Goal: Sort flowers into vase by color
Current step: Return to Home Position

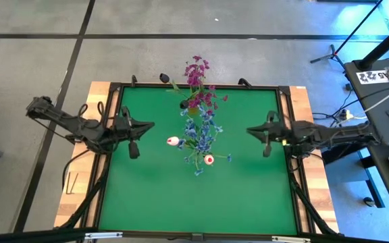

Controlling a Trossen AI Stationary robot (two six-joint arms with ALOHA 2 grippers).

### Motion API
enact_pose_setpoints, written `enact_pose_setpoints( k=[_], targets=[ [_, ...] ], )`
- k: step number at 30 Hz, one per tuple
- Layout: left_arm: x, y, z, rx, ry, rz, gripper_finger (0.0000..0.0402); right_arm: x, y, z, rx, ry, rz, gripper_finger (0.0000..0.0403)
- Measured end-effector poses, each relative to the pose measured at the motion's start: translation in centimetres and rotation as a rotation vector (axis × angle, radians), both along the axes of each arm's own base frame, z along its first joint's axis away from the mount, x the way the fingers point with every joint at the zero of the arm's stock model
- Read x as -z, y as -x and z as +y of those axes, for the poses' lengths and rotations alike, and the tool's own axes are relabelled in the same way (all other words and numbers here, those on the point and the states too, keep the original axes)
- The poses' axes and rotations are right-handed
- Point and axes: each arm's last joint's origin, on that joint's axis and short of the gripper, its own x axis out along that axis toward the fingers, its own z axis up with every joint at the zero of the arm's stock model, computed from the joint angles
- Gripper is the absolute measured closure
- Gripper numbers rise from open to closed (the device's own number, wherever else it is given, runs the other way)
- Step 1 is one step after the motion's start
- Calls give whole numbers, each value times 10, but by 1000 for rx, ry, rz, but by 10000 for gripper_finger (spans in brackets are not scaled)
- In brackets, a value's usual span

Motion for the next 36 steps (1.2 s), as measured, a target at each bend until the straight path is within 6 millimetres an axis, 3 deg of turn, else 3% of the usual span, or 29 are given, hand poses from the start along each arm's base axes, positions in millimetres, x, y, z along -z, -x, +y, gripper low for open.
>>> enact_pose_setpoints(
  k=[3, 13, 26, 36],
  targets=[
    [14, 4, 5, 21, 7, -41, 400, -3, 12, -1, -24, 17, -75, 396],
    [63, 17, 28, 37, 72, -99, 401, -5, 32, -2, -55, 36, -138, 400],
    [61, 26, 44, 79, 57, -153, 401, 0, 48, -3, -64, 41, -136, 401],
    [54, 63, 42, 123, 1, -230, 401, 0, 48, -3, -73, 17, -130, 402]
  ],
)
